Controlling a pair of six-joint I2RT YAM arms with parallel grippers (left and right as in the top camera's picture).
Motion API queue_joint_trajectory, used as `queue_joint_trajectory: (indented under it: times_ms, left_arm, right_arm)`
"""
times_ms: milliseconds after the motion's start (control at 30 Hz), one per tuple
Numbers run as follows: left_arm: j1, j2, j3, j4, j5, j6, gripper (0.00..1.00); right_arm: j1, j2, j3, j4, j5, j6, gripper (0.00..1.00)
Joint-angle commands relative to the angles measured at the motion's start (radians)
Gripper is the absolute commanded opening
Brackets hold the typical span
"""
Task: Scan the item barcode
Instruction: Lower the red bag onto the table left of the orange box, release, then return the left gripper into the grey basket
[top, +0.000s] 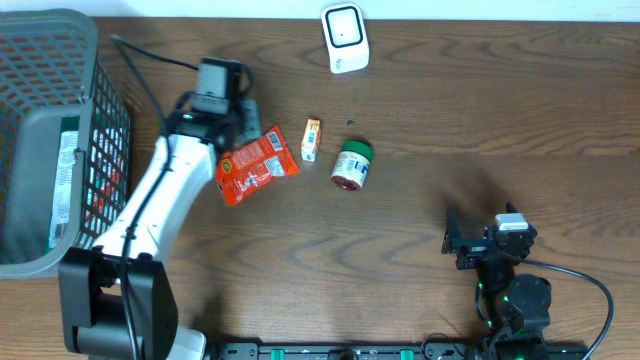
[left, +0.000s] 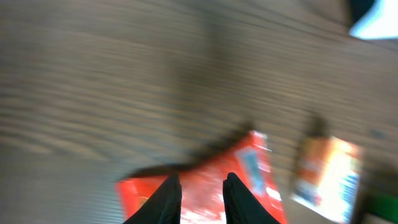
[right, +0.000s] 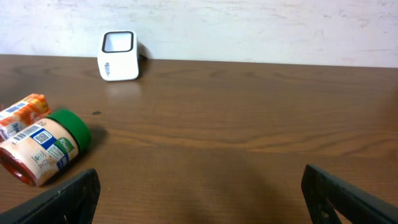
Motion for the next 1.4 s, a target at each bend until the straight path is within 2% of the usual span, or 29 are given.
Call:
queue_joint_trajectory:
  times_ms: [0, 333, 433, 567, 733, 833, 933, 1067, 1233, 1367]
  left_arm:
    - [0.062, 0.074, -0.007, -0.002, -0.058, 0.006, 0.25]
    - [0.095, 0.272, -0.008, 0.03, -0.053, 0.006, 0.24]
    - [0.095, 0.28, -0.008, -0.026, -0.021, 0.006, 0.19]
    - [0.095, 0.269, -0.008, -0.111, 0.034, 0.005, 0.19]
    - [0.095, 0.262, -0.008, -0.212, 0.18, 0.006, 0.19]
    - [0.096, 0.238, -0.002, -0.237, 0.19, 0.007, 0.19]
    - [0.101, 0.148, 0.044, -0.238, 0.189, 0.007, 0.3]
    - [0.111, 0.016, 0.154, -0.261, 0.174, 0.006, 0.51]
    - [0.168, -0.146, 0.352, -0.324, 0.09, 0.006, 0.59]
    - [0.27, -0.241, 0.422, -0.307, -0.013, 0.006, 0.64]
  right_arm:
    - [-0.005, -0.001, -0.001, -0.003, 0.009, 0.013, 0.99]
    - [-0.005, -0.001, -0.001, -0.003, 0.009, 0.013, 0.99]
    - [-0.005, -0.002, -0.001, -0.003, 0.009, 0.013, 0.99]
    - [-0.005, -0.001, -0.001, -0.003, 0.009, 0.013, 0.99]
    - [-0.005, -0.002, -0.001, -0.003, 0.009, 0.013, 0.99]
    - [-0.005, -0.002, -0.001, -0.003, 0.009, 0.013, 0.99]
    - [-0.005, -0.002, -0.001, -0.003, 0.009, 0.013, 0.99]
    - [-0.005, -0.001, -0.001, -0.003, 0.009, 0.013, 0.99]
    - [-0.005, -0.002, -0.001, -0.003, 0.009, 0.013, 0.99]
    - [-0.005, -0.002, -0.001, -0.003, 0.009, 0.013, 0.99]
